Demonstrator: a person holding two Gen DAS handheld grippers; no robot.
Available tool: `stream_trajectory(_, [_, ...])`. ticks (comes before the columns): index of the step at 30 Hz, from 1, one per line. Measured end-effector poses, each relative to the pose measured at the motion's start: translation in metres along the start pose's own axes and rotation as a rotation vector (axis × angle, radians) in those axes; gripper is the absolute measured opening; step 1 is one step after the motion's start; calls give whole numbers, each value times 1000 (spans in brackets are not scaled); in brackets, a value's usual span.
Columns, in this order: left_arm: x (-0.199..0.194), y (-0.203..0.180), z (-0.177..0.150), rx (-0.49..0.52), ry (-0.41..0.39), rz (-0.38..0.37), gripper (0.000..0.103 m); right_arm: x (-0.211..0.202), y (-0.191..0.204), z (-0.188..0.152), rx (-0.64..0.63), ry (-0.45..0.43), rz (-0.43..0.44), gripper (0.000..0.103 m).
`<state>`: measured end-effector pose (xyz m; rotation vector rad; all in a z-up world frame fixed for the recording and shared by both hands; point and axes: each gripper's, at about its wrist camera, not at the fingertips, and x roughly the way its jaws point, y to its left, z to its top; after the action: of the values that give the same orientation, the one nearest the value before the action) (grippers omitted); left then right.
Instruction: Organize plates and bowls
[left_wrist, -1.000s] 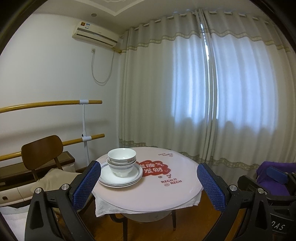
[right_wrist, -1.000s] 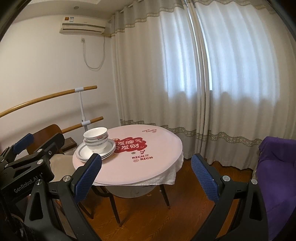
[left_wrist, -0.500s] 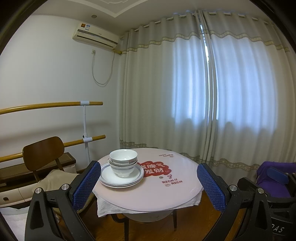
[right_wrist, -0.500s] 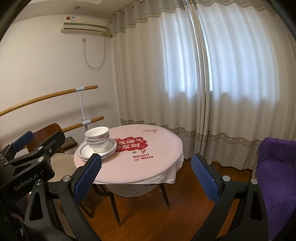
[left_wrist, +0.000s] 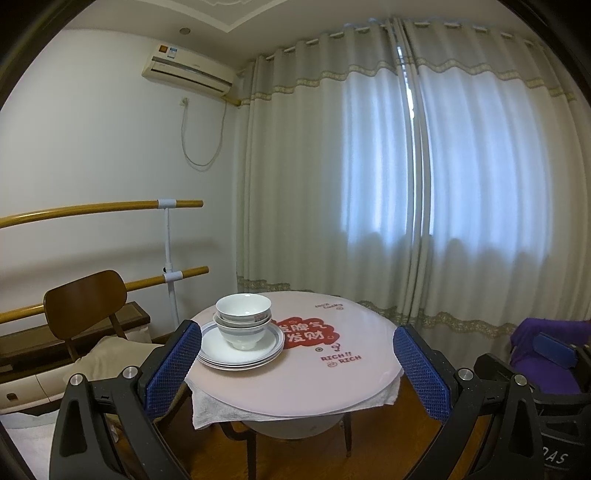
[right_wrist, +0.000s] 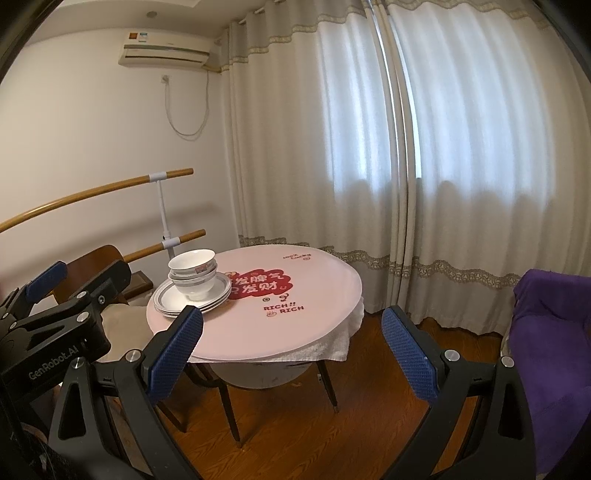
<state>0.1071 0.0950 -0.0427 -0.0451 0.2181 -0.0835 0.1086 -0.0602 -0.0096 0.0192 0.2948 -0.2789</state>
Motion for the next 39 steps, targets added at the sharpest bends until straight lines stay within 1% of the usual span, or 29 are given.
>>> stream_trajectory(39, [-12,-4,-1,18,-9,-4,102,-3,-4,-2,7,3,0,100])
